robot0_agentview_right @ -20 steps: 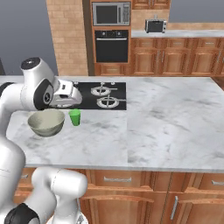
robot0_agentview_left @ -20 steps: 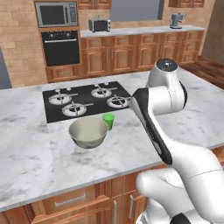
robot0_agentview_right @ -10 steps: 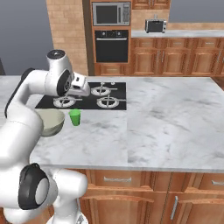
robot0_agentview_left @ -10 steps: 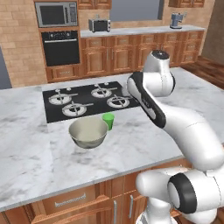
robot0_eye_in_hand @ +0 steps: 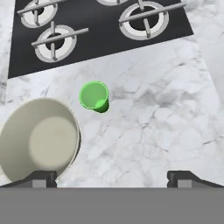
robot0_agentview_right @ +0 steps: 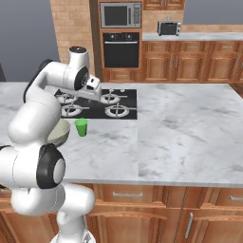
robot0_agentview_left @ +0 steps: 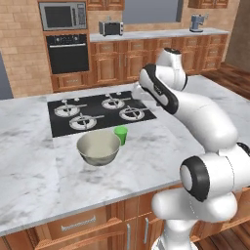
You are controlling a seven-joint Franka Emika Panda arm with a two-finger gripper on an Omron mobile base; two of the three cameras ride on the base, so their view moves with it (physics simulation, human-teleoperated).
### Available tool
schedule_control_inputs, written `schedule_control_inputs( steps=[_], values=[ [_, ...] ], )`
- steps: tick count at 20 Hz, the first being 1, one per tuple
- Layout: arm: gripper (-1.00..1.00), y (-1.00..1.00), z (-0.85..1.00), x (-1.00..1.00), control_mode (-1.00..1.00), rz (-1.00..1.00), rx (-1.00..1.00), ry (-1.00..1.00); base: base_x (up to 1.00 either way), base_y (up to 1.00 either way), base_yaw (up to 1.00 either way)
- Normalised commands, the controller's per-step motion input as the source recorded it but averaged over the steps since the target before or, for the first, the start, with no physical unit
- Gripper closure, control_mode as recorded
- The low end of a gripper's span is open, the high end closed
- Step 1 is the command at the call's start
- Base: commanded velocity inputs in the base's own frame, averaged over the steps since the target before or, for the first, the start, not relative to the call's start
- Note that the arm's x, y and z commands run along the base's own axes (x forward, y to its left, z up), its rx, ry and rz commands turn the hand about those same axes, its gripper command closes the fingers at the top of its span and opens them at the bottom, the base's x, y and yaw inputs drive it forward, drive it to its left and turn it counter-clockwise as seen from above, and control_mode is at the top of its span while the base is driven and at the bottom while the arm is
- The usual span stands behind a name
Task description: Pick the cup and bowl from the counter and place them on the counter next to the sink.
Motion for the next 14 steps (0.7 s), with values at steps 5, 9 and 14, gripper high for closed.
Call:
schedule_control_inputs(
  steps=[5, 9, 14],
  values=[
    [-1.0, 0.05, -0.04, 0.33, -1.0, 0.0, 0.0, 0.01, 0.0, 0.0, 0.0],
    [-1.0, 0.0, 0.0, 0.21, -1.0, 0.0, 0.0, 0.0, 0.0, 0.0, 0.0],
    [-1.0, 0.04, -0.22, 0.14, -1.0, 0.0, -0.02, 0.0, 0.0, 0.0, 0.0]
  ],
)
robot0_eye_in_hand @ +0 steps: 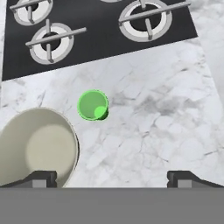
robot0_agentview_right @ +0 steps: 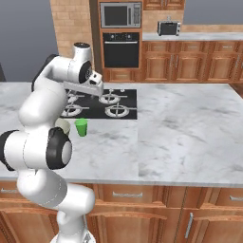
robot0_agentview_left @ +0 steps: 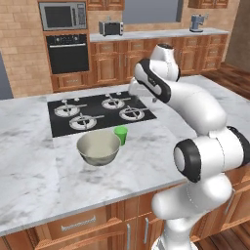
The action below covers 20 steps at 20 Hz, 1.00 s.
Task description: Pick the cup and bowl from the counter and place them on the counter next to the sink.
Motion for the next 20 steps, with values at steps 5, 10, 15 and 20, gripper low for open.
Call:
schedule_control_inputs(
  steps=[5, 10, 15, 20],
  values=[
    [-1.0, 0.0, -0.42, 0.44, -1.0, 0.0, -0.01, -0.02, 0.0, 0.0, 0.0],
    [-1.0, 0.05, -0.34, 0.14, -1.0, 0.0, 0.0, -0.03, 0.0, 0.0, 0.0],
    [-1.0, 0.15, -0.19, 0.01, -1.0, 0.0, 0.0, -0.01, 0.0, 0.0, 0.0],
    [-1.0, 0.09, -0.22, 0.0, -1.0, 0.0, 0.0, 0.0, 0.0, 0.0, 0.0]
  ],
)
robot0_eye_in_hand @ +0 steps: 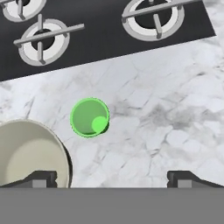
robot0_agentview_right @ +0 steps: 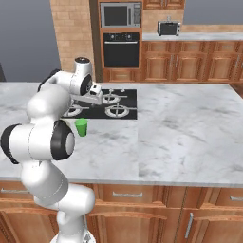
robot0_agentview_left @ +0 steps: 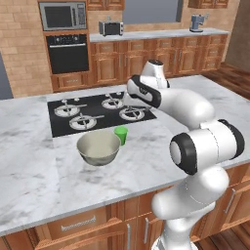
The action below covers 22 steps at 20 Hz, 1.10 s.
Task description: Pick the cup and bowl from the counter and place them on the counter next to the sink.
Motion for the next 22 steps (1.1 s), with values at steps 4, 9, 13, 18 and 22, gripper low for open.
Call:
schedule_control_inputs(
  steps=[4, 9, 13, 18, 22],
  values=[
    [-1.0, 0.0, -0.21, 0.21, -1.0, 0.0, 0.0, 0.0, 0.0, 0.0, 0.0],
    [-1.0, 0.0, -0.26, 0.3, -1.0, 0.02, 0.0, 0.0, 0.0, 0.0, 0.0],
    [-1.0, 0.06, -0.19, 0.25, -1.0, 0.01, 0.0, 0.0, 0.0, 0.0, 0.0],
    [-1.0, 0.1, -0.15, 0.08, -1.0, 0.01, 0.0, 0.0, 0.0, 0.0, 0.0],
    [-1.0, 0.11, -0.04, -0.01, -1.0, 0.02, 0.0, 0.0, 0.0, 0.0, 0.0]
  ],
)
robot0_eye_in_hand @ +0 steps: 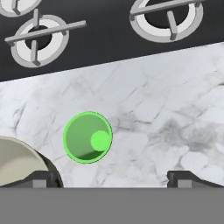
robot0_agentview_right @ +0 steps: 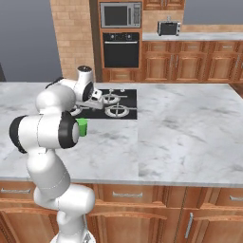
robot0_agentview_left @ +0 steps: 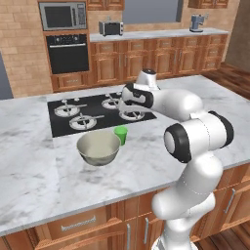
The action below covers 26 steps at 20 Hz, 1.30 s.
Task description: Pick the cup and bowl from the counter and place them on the counter next to the sink.
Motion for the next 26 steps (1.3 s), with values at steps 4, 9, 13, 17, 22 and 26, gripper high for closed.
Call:
schedule_control_inputs(
  steps=[4, 9, 13, 17, 22, 26],
  values=[
    [-1.0, 0.13, -0.12, -0.09, -1.0, 0.03, 0.0, 0.0, 0.0, 0.0, 0.0],
    [-1.0, 0.15, -0.27, -0.02, -1.0, 0.02, 0.0, 0.0, 0.0, 0.0, 0.0],
    [-1.0, 0.1, -0.45, 0.02, -1.0, 0.0, 0.0, 0.0, 0.0, 0.0, 0.0],
    [-1.0, 0.1, -0.4, 0.04, -1.0, 0.0, 0.0, 0.0, 0.0, 0.0, 0.0],
    [-1.0, -0.01, -0.14, 0.17, -1.0, 0.0, 0.0, 0.01, 0.0, 0.0, 0.0],
    [-1.0, 0.0, 0.0, 0.16, -1.0, 0.0, 0.0, 0.0, 0.0, 0.0, 0.0]
  ],
)
